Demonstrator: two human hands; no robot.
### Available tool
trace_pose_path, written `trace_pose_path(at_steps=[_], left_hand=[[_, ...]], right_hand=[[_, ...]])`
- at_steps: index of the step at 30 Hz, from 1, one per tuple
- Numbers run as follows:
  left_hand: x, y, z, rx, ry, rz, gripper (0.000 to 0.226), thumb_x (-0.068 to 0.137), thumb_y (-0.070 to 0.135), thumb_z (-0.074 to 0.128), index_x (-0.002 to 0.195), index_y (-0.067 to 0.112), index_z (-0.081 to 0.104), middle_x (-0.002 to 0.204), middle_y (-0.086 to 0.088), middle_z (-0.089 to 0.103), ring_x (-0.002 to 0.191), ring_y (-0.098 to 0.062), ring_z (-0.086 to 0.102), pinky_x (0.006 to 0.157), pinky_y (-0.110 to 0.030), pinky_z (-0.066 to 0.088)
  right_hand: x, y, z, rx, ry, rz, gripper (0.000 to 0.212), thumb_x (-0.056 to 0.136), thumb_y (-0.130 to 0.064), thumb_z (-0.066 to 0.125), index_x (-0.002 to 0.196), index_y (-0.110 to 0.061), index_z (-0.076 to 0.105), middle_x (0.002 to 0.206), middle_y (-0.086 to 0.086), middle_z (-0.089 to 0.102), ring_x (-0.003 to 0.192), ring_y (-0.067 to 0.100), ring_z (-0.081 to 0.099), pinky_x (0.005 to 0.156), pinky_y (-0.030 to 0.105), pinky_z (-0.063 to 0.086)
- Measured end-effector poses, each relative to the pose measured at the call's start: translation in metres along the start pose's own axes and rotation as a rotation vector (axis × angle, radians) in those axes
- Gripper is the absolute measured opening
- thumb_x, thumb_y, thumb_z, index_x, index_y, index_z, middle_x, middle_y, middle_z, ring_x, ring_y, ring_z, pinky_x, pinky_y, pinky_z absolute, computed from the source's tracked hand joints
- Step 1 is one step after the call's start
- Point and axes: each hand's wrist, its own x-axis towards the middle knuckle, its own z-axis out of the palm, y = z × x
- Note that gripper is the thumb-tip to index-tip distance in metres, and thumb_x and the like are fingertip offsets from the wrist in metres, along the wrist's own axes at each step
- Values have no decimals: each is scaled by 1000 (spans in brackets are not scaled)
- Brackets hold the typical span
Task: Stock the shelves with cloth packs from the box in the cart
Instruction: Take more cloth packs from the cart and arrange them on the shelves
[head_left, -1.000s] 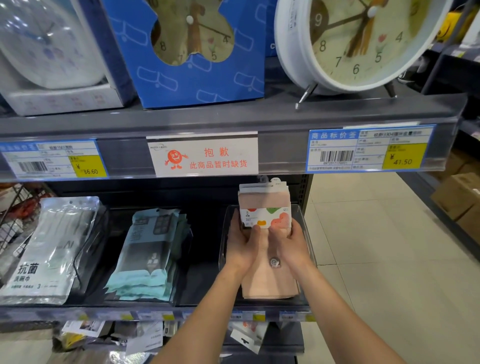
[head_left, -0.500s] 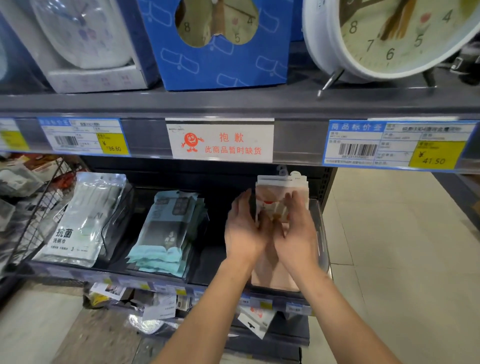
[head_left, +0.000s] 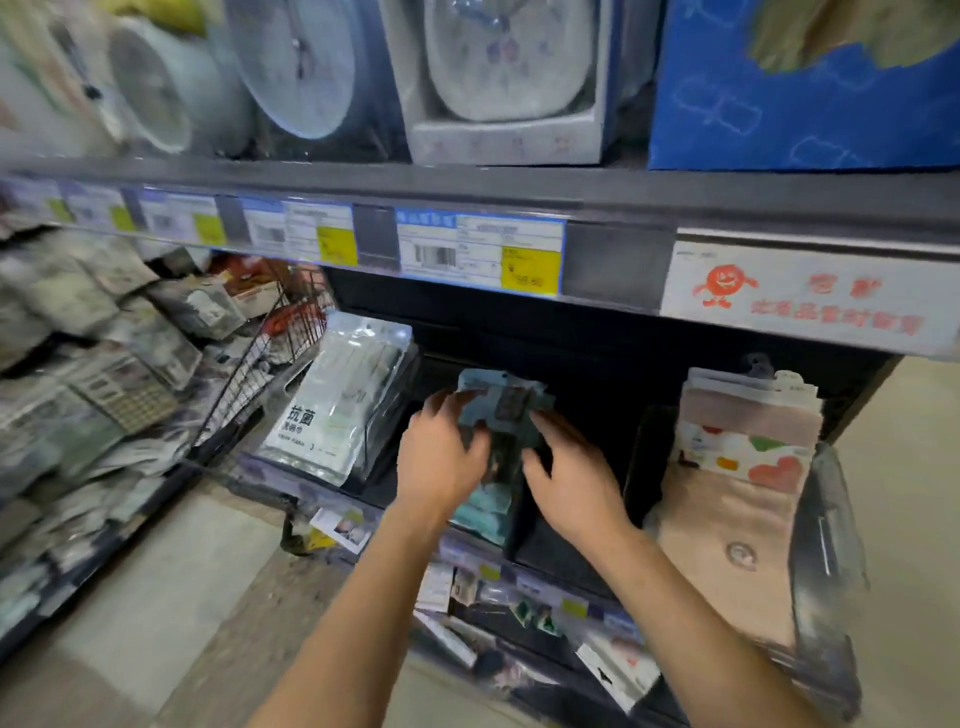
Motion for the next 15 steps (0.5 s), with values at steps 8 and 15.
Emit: trace_pose_path(at_steps=[8,15], left_hand=[[57,-90,26,-347,-333,-33,54,99,26,63,151,18,51,146,-6,60,135,-24,55,101,-19,38],[67,-114,37,-481,-525,20,60,103,41,59,158,26,42,137,-4,68,120,-20,66,85,-21,48]], right_hand=[[40,-21,88,175,140,460,68,92,-45,68,150,-18,44,137,7,61,121,28,61,94,31,51],[37,-32,114,173,278,671,62,93,-38,70,148,-17,48,129,7,65,114,29,63,83,29,48]])
